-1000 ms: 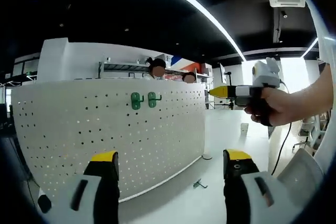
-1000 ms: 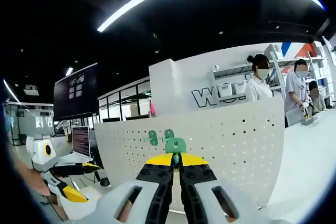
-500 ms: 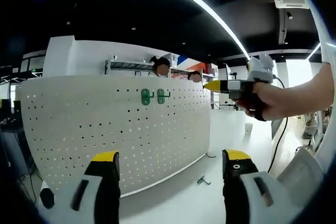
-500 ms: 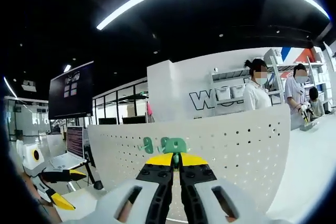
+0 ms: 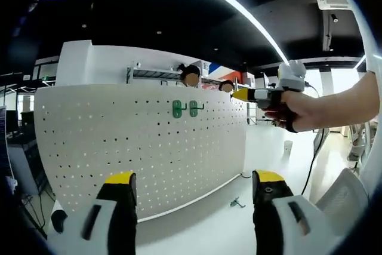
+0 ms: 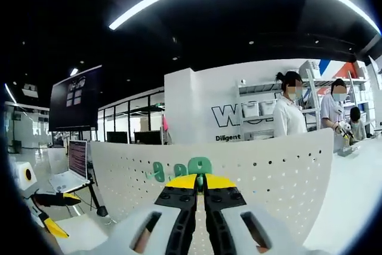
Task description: Insert the hook assembly into the mounting plate slot until the hook locks in place.
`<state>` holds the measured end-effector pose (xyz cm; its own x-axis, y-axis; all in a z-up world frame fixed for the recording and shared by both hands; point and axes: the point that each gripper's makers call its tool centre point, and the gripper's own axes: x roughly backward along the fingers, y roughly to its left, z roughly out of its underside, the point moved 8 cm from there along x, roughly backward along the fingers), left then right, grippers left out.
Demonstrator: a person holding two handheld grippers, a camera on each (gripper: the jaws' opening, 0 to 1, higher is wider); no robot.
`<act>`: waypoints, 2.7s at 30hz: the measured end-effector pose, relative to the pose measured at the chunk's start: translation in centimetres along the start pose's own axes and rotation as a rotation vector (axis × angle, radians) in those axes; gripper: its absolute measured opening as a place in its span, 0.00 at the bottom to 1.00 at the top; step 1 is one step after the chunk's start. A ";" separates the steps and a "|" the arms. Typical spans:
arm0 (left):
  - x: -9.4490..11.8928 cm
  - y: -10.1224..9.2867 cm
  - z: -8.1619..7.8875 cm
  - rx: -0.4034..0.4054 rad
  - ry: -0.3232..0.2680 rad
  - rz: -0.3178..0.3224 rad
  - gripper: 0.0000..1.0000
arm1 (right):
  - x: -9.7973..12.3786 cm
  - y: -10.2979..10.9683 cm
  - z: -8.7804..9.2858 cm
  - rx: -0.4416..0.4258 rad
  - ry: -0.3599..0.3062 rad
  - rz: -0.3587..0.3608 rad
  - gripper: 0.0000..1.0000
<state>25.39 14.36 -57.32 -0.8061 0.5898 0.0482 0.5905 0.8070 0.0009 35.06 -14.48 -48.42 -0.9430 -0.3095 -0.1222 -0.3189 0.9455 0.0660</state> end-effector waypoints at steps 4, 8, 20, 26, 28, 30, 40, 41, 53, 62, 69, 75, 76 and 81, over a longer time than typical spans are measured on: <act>0.6 0.3 0.0 0.011 -0.005 -0.012 0.80 | -0.6 0.1 0.1 0.010 -0.002 0.005 0.01; 1.2 0.5 0.0 0.013 -0.004 -0.028 0.80 | -1.1 0.2 0.2 0.020 -0.002 0.014 0.01; 2.7 1.0 0.1 0.028 -0.004 -0.062 0.80 | -2.4 -0.1 1.1 0.042 0.004 0.045 0.01; 3.2 1.3 0.2 0.022 0.006 -0.084 0.80 | -3.1 0.1 1.4 0.053 -0.006 0.052 0.01; 3.3 1.5 0.2 0.028 0.007 -0.091 0.80 | -3.4 0.1 1.3 0.049 -0.015 0.057 0.01; 3.4 1.5 0.2 0.028 0.009 -0.094 0.80 | -3.7 0.2 1.3 0.052 -0.018 0.058 0.01; 3.8 1.8 0.3 0.029 0.017 -0.116 0.79 | -4.9 0.2 2.2 0.050 -0.017 0.060 0.01; 3.8 1.8 0.3 0.027 0.019 -0.119 0.79 | -4.9 0.2 2.2 0.053 -0.019 0.060 0.01; 4.4 2.3 0.5 0.018 0.046 -0.153 0.78 | -6.0 -0.1 2.6 0.042 -0.023 0.050 0.01; 4.9 2.5 0.8 0.025 0.063 -0.174 0.77 | -6.5 -0.5 3.2 0.046 -0.013 0.052 0.01; 5.2 2.5 1.1 0.012 0.089 -0.174 0.74 | -6.7 -0.9 3.5 0.051 -0.007 0.057 0.01; 5.3 2.5 1.3 0.020 0.094 -0.178 0.73 | -6.7 -0.7 3.6 0.060 -0.003 0.059 0.01; 5.3 2.5 1.3 0.018 0.096 -0.178 0.73 | -6.8 -0.5 3.6 0.066 -0.002 0.067 0.01; 5.4 2.6 1.2 0.014 0.102 -0.176 0.69 | -6.7 -0.2 3.7 0.075 -0.009 0.095 0.01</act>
<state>22.50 19.64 -58.26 -0.8885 0.4339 0.1493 0.4394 0.8983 0.0043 41.78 -12.27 -51.27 -0.9677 -0.2175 -0.1277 -0.2197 0.9756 0.0029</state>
